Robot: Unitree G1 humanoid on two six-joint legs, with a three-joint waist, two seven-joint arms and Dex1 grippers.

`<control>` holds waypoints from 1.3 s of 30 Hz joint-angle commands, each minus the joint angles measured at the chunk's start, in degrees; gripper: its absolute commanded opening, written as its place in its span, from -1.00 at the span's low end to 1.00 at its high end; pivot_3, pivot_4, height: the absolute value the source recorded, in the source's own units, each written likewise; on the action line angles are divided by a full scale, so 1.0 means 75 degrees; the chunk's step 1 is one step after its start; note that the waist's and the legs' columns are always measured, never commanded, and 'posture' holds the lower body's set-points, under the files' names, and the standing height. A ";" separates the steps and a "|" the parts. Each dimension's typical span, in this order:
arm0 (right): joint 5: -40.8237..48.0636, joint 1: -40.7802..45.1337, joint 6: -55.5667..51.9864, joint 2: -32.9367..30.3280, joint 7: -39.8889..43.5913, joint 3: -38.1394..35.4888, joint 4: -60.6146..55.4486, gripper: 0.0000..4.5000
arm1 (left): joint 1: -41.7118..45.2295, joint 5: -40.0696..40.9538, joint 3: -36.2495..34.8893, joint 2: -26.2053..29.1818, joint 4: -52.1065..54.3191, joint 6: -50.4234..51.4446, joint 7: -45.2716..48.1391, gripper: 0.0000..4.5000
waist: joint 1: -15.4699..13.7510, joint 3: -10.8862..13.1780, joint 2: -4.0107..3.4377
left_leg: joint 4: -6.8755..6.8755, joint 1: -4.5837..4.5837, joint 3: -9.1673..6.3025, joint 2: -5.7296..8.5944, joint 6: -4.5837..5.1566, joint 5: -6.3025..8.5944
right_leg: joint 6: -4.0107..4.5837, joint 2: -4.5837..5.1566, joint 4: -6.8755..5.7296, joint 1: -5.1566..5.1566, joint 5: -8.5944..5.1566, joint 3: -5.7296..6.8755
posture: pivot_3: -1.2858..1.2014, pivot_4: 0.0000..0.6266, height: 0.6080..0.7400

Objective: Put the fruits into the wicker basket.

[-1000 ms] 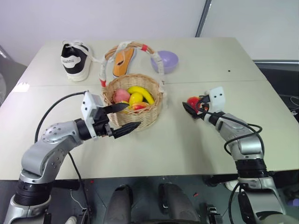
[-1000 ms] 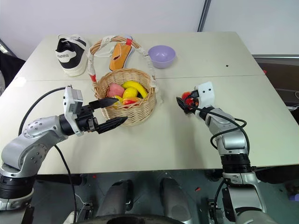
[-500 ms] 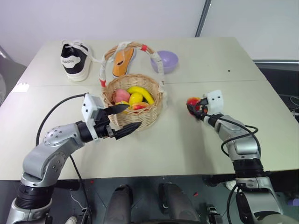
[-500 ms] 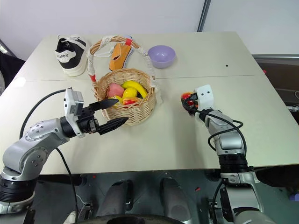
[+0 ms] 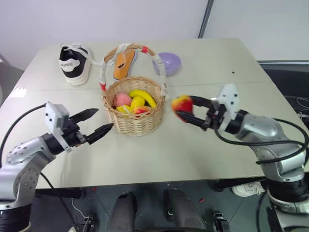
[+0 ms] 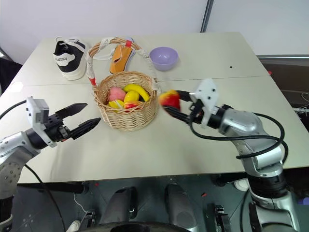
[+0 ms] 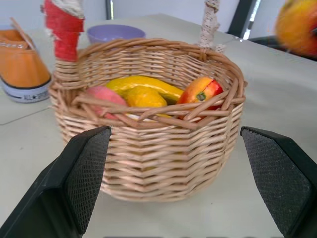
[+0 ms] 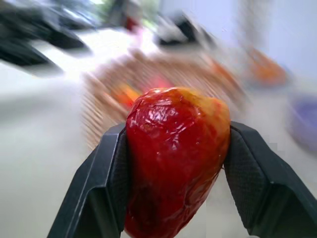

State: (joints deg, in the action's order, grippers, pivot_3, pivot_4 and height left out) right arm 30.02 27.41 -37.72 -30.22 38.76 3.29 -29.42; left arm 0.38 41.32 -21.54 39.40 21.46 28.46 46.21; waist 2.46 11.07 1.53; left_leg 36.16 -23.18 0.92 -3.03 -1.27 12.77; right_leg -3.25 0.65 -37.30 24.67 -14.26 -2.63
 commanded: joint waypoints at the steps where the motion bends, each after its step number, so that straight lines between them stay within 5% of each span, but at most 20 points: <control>1: -0.0574 0.0927 -0.0527 0.1127 -0.1392 0.0677 0.0475 0.05 | 0.0060 0.0123 -0.0167 -0.0079 0.0222 -0.0145 -0.0080 1.00 | 0.0015 0.0000 0.0000 | 0.0000 -0.0002 0.0003 0.0000 -0.0001 -0.0001 | 0.0006 0.0001 0.0001 0.0002 0.0004 -0.0003 | 0.03 -0.52 1.00; 7: -0.1856 0.1775 -0.0169 0.2187 -0.2414 0.1350 0.2040 0.05 | -0.0001 0.0214 -0.0073 -0.0312 0.0547 -0.0134 -0.0293 1.00 | -0.0044 -0.0005 0.0008 | -0.0007 -0.0042 0.0010 0.0009 -0.0002 -0.0001 | 0.0011 0.0016 0.0008 0.0034 0.0010 -0.0003 | 0.03 -0.52 1.00; 12: -0.2145 0.1932 0.0167 0.2506 -0.2366 0.1419 0.2475 0.98 | 0.0074 0.0283 0.0017 -0.0394 0.0694 -0.0115 -0.0370 1.00 | 0.0001 -0.0005 0.0008 | -0.0012 -0.0042 0.0021 0.0011 0.0000 0.0000 | 0.0001 0.0019 0.0010 0.0037 0.0010 -0.0008 | 0.03 -0.52 1.00; 16: -0.2036 0.1622 0.0426 0.2188 -0.1993 0.1182 0.1503 0.98 | 0.0245 0.0461 0.0144 -0.0547 0.0870 -0.0047 -0.0506 1.00 | -0.0007 -0.0005 0.0008 | -0.0009 -0.0038 0.0019 0.0009 0.0000 0.0000 | 0.0004 0.0016 0.0000 0.0037 0.0009 -0.0008 | 0.03 -0.52 1.00; 22: -0.0010 0.0401 -0.0252 0.1345 -0.0965 -0.0350 -0.0277 0.98 | 0.0376 0.0695 0.0195 -0.0712 0.0905 -0.0138 -0.0491 1.00 | -0.0026 -0.0006 0.0010 | -0.0010 -0.0040 0.0019 0.0011 0.0004 0.0003 | -0.0028 0.0020 0.0013 0.0026 0.0011 -0.0008 | 0.03 -0.52 1.00; 34: -0.1722 0.1113 0.1127 0.2468 -0.2284 0.0176 0.3143 0.98 | 0.0834 0.0683 0.0704 -0.1024 0.0735 -0.0208 -0.0539 1.00 | 0.0017 -0.0006 0.0010 | -0.0011 -0.0026 0.0019 0.0002 0.0005 0.0002 | 0.0003 -0.0008 -0.0003 0.0035 0.0020 -0.0018 | 0.03 -0.52 1.00; 37: -0.1572 0.1024 0.1385 0.2722 -0.2267 -0.0034 0.3248 0.61 | 0.0654 0.0672 0.0762 -0.1117 0.0991 -0.0237 -0.0613 1.00 | -0.0007 -0.0006 0.0010 | -0.0011 -0.0035 0.0019 0.0007 0.0005 0.0002 | -0.0017 -0.0001 0.0000 0.0040 0.0023 -0.0019 | 0.03 -0.52 1.00; 39: -0.1495 0.0968 0.1446 0.2775 -0.2215 -0.0102 0.3164 0.18 | 0.0572 0.0680 0.0790 -0.1177 0.1114 -0.0239 -0.0707 1.00 | 0.0000 -0.0006 0.0010 | -0.0013 -0.0038 0.0020 0.0010 0.0005 0.0002 | -0.0020 0.0004 0.0004 0.0040 0.0021 -0.0020 | 0.03 -0.52 1.00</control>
State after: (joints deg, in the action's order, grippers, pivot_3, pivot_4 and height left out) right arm 17.89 34.43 -28.77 -9.83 21.90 3.96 -3.19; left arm 4.87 46.12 -15.53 30.86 26.54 27.89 41.36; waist 2.46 11.03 1.60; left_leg 36.07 -23.46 1.07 -2.96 -1.23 12.78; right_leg -3.41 0.69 -37.27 24.96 -14.10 -2.79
